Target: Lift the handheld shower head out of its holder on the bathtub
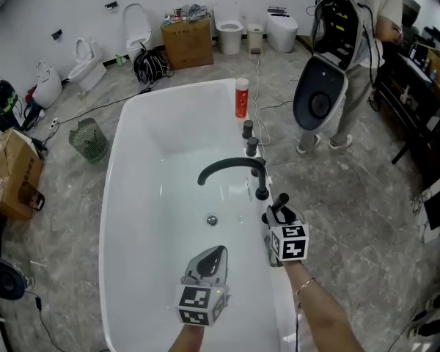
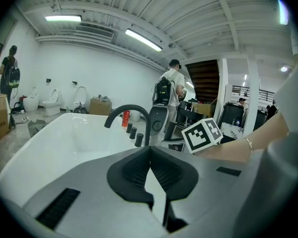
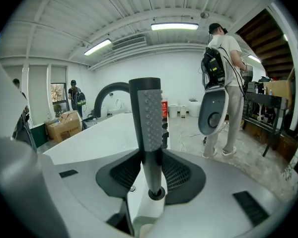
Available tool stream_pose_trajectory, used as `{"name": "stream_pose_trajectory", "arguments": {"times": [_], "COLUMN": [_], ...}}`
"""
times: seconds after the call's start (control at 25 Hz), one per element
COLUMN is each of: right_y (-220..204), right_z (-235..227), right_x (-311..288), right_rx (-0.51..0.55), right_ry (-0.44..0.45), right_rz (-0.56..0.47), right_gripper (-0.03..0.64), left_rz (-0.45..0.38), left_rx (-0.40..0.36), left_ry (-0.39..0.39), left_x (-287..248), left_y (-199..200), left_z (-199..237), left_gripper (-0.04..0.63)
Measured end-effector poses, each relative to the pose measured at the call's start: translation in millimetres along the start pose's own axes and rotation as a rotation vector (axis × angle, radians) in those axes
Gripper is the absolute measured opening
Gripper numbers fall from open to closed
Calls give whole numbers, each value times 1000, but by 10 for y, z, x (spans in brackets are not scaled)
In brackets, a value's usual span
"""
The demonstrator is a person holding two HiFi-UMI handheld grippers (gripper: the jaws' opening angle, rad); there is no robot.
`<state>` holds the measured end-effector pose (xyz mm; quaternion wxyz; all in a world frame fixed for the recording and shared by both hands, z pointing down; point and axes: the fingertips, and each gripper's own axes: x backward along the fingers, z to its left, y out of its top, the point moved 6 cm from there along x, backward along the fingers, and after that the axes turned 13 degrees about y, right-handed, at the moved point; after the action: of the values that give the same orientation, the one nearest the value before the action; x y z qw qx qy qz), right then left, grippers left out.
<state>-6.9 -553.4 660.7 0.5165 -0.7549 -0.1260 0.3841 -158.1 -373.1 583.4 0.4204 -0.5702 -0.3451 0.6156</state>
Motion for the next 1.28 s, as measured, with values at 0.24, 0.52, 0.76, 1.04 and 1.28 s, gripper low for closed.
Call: {"name": "stream_pose_trajectory", "arguments": {"times": [0.24, 0.52, 0.76, 1.04, 1.28], "right_y": [292, 587, 856, 1106, 1291], "right_z": [235, 551, 797, 1078, 1369], "right_x": [365, 823, 1298, 1794, 2281], "right_rx": [21, 50, 86, 107, 134], "right_ry": [0, 3, 4, -4, 8], "right_rz": [-44, -77, -115, -161, -184], "right_gripper": [137, 137, 137, 137, 137], "left_rz": [-6, -13, -37, -58, -76], "left_rx": [9, -4, -13, -32, -47], "left_ry": [-10, -38, -43, -47, -46], "left_x": [263, 643, 1035, 1452, 1853], "left_y": [137, 316, 464, 579, 686], "left_z": [-32, -101, -184, -257, -354], "left_gripper": [20, 20, 20, 20, 20]}}
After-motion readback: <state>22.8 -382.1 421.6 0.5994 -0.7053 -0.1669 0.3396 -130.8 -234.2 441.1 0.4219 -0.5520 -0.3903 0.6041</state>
